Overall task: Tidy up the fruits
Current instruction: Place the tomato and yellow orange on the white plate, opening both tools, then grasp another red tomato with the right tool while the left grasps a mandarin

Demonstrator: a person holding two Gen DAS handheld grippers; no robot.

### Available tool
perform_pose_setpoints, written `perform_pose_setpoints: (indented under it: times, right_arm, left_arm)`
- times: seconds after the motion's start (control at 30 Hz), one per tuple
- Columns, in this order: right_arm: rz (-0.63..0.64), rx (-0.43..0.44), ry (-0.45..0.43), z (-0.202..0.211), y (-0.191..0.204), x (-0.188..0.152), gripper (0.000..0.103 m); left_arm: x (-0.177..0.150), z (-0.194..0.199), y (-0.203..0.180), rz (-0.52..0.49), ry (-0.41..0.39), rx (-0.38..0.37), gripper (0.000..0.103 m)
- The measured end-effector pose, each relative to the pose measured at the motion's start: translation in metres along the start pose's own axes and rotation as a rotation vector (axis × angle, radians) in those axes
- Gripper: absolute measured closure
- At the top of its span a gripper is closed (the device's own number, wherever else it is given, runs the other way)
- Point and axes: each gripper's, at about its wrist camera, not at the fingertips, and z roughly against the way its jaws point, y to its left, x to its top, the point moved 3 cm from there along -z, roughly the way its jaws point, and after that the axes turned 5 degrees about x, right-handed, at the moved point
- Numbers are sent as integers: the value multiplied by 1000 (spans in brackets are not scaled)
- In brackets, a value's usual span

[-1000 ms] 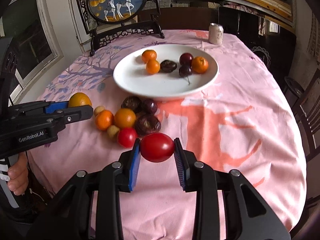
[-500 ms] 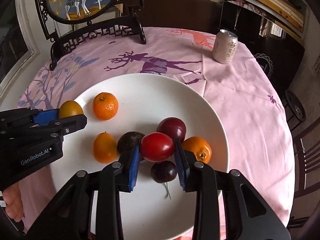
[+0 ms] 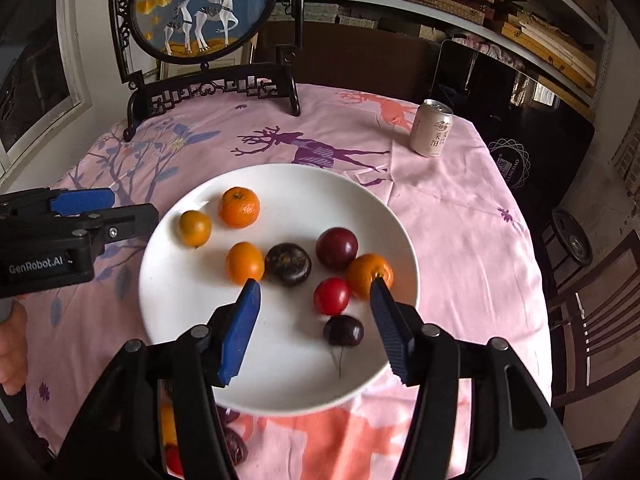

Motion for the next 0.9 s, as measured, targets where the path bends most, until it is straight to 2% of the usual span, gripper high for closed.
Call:
perform_pose_setpoints:
  times: [0.1,0.17,0.2,0.33,0.47,0.63,0.73,0.9]
  right_arm:
    - [-13,26,6,17,10,-30,46]
    - [-31,48,15,25,16,-52,45]
    - [-44,55,13,30,19,-63,45]
    - [-78,98,-10,49,34,-104,45]
    - [-94,145,-1,55,54,-132,45]
    - [-80,188,39,42,74,-144,45]
    - [-55,204,34,36,83,-146,45]
    - [-31,180,39,26,87,-140,58]
  left_arm:
    - [-33,22,2,4,-20,-14,30]
    - [-57,33,4,12,-28,-22,26]
    - [-70,38,6,16,-35,-21,20]
    - [-118,50,12,-3,-56,20,16]
    - [-151,53,22,-10,-37,68,12]
    - [-167,49,29,-10,-7,84,12]
    - [-171,48,29,-11,1,78,12]
    - [-175,49,31,-13,4,68,12]
